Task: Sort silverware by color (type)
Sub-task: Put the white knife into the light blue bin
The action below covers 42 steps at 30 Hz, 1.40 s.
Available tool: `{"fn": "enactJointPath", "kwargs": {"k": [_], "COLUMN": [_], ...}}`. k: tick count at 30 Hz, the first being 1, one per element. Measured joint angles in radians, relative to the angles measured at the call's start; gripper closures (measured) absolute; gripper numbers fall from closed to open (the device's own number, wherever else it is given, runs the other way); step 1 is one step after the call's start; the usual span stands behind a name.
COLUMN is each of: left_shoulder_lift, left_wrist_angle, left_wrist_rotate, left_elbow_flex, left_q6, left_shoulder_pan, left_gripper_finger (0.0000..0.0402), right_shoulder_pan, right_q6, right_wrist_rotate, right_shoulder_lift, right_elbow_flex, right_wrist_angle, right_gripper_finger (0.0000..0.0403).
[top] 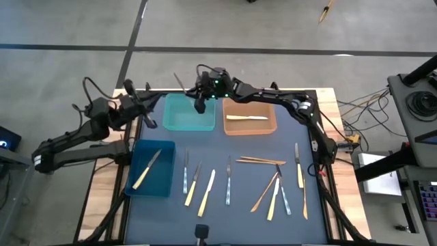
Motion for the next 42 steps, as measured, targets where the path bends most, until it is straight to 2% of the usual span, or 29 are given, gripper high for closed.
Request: {"fn": "enactJointPath", "kwargs": {"k": [6, 13, 33, 42], "left_shoulder_lift": [-0.016, -0.014, 0.002, 0.037], "left_wrist_angle": [-0.027, -0.04, -0.072, -0.071], "left_wrist_rotate": [-0.011, -0.011, -0.011, -0.011], "left_elbow_flex": [0.001, 0.001, -0.002, -0.002], "left_q6": [-0.025, -0.051, -0.086, -0.08], "left_shoulder_pan": [0.0, 0.0, 0.0, 0.0], "left_gripper_finger": [0.0401, 0.0401, 0.0401, 0.0401], "right_shoulder_pan": [0.011, 0.017, 0.017, 0.017], "right_q6": [-0.085, -0.139, -0.226, -0.244], "right_wrist_rotate": [0.004, 0.004, 0.007, 0.057], "right_shoulder_lift": [0.087, 0.15, 0.157, 0.157], "right_elbow_flex": [0.139, 0.226, 0.231, 0.23], "right_wrist_angle": [-0.194, -0.327, -0.498, -0.553], "right_gripper_finger": [0.039, 0.039, 0.039, 0.039]}}
